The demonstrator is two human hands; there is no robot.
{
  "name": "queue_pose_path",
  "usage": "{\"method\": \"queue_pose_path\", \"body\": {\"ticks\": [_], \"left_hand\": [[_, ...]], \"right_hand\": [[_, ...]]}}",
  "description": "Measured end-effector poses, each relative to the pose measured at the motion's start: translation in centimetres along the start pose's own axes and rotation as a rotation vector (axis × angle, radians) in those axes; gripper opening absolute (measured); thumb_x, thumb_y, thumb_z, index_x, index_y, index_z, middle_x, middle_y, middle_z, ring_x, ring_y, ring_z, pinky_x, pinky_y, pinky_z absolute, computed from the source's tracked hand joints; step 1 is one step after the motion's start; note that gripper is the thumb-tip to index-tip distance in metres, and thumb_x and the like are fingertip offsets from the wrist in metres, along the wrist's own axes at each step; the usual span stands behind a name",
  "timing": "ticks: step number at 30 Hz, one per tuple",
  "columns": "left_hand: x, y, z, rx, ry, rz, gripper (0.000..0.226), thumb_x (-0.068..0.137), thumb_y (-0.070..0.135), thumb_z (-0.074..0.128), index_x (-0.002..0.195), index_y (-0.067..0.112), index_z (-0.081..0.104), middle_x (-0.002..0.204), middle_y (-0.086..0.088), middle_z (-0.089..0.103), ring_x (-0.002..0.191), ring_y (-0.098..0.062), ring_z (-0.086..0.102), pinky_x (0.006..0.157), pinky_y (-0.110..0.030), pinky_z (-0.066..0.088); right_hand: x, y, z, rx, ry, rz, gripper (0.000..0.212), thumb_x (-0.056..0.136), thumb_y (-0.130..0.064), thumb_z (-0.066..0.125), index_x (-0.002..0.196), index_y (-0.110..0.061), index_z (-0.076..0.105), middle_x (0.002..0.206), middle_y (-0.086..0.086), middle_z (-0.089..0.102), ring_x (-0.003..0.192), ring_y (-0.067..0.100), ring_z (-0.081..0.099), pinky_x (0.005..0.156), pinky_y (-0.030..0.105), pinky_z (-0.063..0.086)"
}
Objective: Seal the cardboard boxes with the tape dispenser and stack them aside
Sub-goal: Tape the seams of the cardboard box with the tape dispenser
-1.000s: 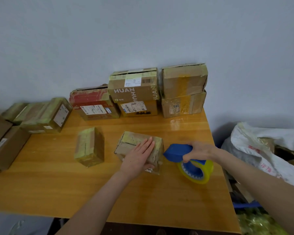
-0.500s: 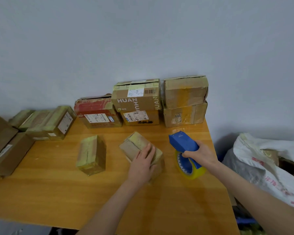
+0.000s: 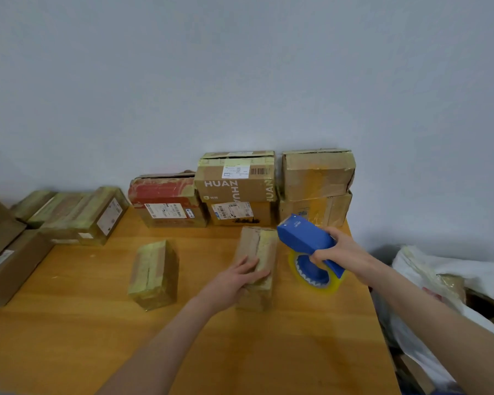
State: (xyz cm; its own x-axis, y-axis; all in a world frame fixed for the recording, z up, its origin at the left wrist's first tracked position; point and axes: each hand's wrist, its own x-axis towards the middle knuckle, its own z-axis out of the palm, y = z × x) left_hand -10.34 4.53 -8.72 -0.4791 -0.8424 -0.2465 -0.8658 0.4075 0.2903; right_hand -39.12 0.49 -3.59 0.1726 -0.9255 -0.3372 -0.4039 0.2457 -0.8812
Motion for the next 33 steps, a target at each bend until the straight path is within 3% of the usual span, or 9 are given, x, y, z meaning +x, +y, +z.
{"method": "queue_pose_path", "body": {"ticks": [6, 10, 15, 17, 19, 22, 27, 30, 33], "left_hand": [[0.1, -0.6, -1.1, -0.002, 0.02, 0.001, 0.078, 0.092, 0.013, 0.054, 0.151, 0.039, 0.01, 0.159, 0.015, 0.0, 0.147, -0.01, 0.002, 0.12, -0.041, 0.014], [0.4, 0.9, -4.0, -0.712, 0.336, -0.324, 0.07, 0.09, 0.043, 0.059, 0.15, 0.027, 0.027, 0.155, 0.007, 0.027, 0.138, -0.015, 0.033, 0.109, -0.038, 0.035], [1.0, 2.9, -6.0, -1.432, 0.209, -0.385, 0.067, 0.083, 0.064, 0.052, 0.133, 0.021, 0.046, 0.129, 0.002, 0.056, 0.114, -0.015, 0.057, 0.085, -0.03, 0.052], [1.2, 3.3, -5.5, -1.386, 0.27, -0.348, 0.061, 0.084, 0.061, 0.054, 0.131, 0.022, 0.05, 0.131, 0.004, 0.057, 0.115, -0.012, 0.055, 0.085, -0.025, 0.049], [0.9, 2.3, -4.5, -0.984, 0.402, -0.399, 0.057, 0.089, 0.05, 0.059, 0.139, 0.024, 0.046, 0.142, 0.004, 0.049, 0.123, -0.011, 0.049, 0.092, -0.024, 0.043], [-0.3, 0.3, -1.9, -0.544, 0.283, -0.448, 0.07, 0.09, 0.038, 0.063, 0.15, 0.025, 0.029, 0.154, -0.002, 0.03, 0.138, -0.02, 0.034, 0.108, -0.035, 0.035], [-0.9, 1.4, 1.0, -0.497, 0.276, -0.396, 0.072, 0.091, 0.03, 0.063, 0.151, 0.017, 0.025, 0.141, -0.004, 0.048, 0.126, -0.018, 0.046, 0.1, -0.027, 0.041], [-0.4, 1.7, 0.0, -0.447, 0.328, -0.424, 0.063, 0.092, 0.031, 0.062, 0.147, 0.015, 0.035, 0.15, -0.007, 0.037, 0.138, -0.023, 0.033, 0.112, -0.038, 0.031], [-0.3, 2.0, -3.5, -0.825, 0.387, -0.464, 0.057, 0.091, 0.046, 0.057, 0.139, 0.017, 0.047, 0.142, -0.003, 0.048, 0.127, -0.019, 0.048, 0.106, -0.041, 0.043]], "right_hand": [[-0.5, -2.4, -1.2, 0.112, -0.096, -0.034, 0.066, 0.045, -0.025, 0.079, 0.109, -0.029, 0.062, 0.098, 0.002, 0.068, 0.083, 0.018, 0.068, 0.075, 0.031, 0.053], [-0.9, -3.3, -1.8, 0.172, -0.181, -0.06, 0.075, 0.041, -0.028, 0.081, 0.113, -0.025, 0.062, 0.091, -0.001, 0.069, 0.078, 0.016, 0.068, 0.073, 0.031, 0.052], [-1.6, -4.8, -1.5, 0.179, -0.259, -0.091, 0.075, 0.044, -0.022, 0.081, 0.116, -0.024, 0.062, 0.093, 0.0, 0.07, 0.084, 0.019, 0.067, 0.073, 0.031, 0.054], [-1.7, -5.1, -1.2, 0.199, -0.247, -0.096, 0.069, 0.051, -0.014, 0.078, 0.117, -0.023, 0.062, 0.093, 0.002, 0.07, 0.081, 0.019, 0.068, 0.072, 0.03, 0.055], [-1.7, -5.1, -1.0, 0.232, -0.202, -0.084, 0.065, 0.055, -0.014, 0.076, 0.118, -0.021, 0.062, 0.095, 0.004, 0.07, 0.08, 0.019, 0.068, 0.069, 0.03, 0.054], [-1.7, -4.6, -0.7, 0.23, -0.112, -0.057, 0.073, 0.046, -0.023, 0.083, 0.116, -0.022, 0.062, 0.102, 0.005, 0.07, 0.086, 0.022, 0.067, 0.071, 0.031, 0.052], [-1.7, -3.2, -0.1, 0.231, -0.093, -0.009, 0.072, 0.044, -0.024, 0.083, 0.113, -0.021, 0.063, 0.096, 0.002, 0.071, 0.08, 0.019, 0.068, 0.066, 0.029, 0.052], [-1.7, -2.8, 0.0, 0.265, -0.118, -0.014, 0.066, 0.051, -0.018, 0.079, 0.115, -0.021, 0.062, 0.106, 0.009, 0.068, 0.088, 0.025, 0.067, 0.072, 0.034, 0.052], [-2.0, -3.1, -0.3, 0.258, -0.185, -0.048, 0.077, 0.045, -0.019, 0.082, 0.119, -0.022, 0.06, 0.107, 0.009, 0.069, 0.091, 0.025, 0.067, 0.076, 0.033, 0.053]]}}
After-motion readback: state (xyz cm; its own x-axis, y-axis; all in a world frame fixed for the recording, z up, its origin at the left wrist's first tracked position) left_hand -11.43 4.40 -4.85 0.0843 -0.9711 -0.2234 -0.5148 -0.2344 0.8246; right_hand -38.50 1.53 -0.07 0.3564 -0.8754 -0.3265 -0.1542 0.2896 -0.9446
